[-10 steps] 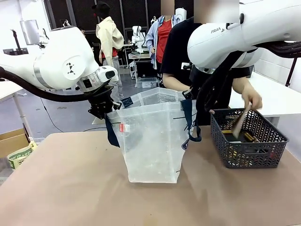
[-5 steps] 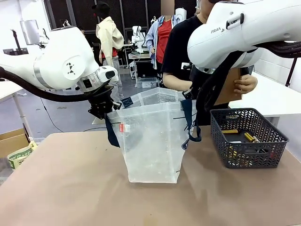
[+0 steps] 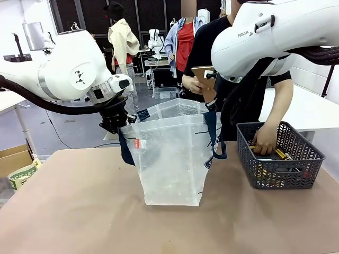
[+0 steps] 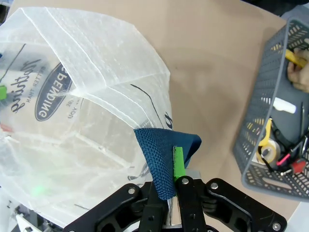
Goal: Transfer purchased items from the store into the shopping bag.
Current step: Move the Reusable shopping bag to the right side of the table.
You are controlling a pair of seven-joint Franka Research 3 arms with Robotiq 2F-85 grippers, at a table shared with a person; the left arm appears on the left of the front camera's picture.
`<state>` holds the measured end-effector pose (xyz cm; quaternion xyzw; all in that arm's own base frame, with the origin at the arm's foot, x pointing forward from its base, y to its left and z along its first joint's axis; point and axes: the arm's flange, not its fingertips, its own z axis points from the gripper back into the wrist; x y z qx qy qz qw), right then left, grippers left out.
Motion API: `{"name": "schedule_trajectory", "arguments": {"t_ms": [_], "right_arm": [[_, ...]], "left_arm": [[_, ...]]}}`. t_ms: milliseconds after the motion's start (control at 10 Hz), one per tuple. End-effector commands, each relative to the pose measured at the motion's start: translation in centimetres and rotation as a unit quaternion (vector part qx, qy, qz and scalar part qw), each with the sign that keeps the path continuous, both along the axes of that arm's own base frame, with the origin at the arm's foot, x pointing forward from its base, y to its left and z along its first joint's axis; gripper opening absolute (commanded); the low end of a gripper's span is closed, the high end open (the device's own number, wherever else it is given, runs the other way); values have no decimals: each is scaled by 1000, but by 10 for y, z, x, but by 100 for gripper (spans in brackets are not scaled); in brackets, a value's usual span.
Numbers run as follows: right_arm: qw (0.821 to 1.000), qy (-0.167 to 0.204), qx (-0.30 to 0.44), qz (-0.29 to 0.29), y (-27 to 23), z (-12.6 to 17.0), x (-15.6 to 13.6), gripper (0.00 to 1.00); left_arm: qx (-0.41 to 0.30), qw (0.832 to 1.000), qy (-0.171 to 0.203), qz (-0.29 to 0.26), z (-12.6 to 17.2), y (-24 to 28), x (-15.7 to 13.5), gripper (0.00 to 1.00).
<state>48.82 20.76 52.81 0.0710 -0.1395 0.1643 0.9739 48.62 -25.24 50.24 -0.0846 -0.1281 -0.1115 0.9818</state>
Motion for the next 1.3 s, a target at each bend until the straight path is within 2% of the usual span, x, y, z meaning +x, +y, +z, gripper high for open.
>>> {"name": "schedule_trajectory", "arguments": {"t_ms": [0, 600, 800, 1200], "right_arm": [[1000, 1, 3, -2, -1, 0, 0, 0], [1000, 0, 0, 0, 0, 0, 0, 0], [1000, -8, -11, 21, -2, 0, -1, 0], [999, -24, -17, 14, -10, 4, 10, 0]], "left_arm": [[-2, 1000, -1, 1, 1, 3, 1, 0], [-5, 1000, 0, 6, -1, 2, 2, 0], [-24, 999, -6, -40, -3, 8, 6, 0], [-46, 996, -25, -78, -6, 8, 17, 0]]}}
